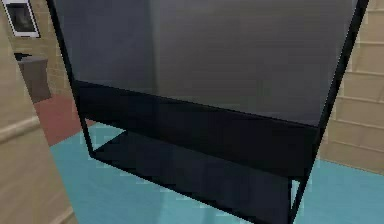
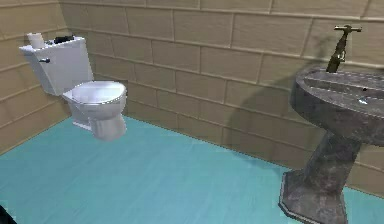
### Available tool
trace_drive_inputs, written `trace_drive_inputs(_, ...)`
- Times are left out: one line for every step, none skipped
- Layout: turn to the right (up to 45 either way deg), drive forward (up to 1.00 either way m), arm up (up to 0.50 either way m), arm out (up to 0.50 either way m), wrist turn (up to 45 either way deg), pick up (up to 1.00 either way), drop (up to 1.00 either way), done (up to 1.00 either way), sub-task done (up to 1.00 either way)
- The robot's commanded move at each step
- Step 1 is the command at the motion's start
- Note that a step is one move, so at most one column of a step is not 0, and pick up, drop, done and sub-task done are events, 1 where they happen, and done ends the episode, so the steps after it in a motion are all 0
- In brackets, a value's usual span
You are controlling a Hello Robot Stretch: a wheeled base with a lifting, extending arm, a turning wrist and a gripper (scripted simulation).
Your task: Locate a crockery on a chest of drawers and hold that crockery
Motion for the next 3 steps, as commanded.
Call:
trace_drive_inputs(-3.0,0.0,0.0,0.0,0.0,0.0,0.0,0.0,0.0)
trace_drive_inputs(0.0,0.55,0.0,0.0,0.0,0.0,0.0,0.0,0.0)
trace_drive_inputs(-45.0,0.0,0.0,0.0,0.0,0.0,0.0,0.0,0.0)
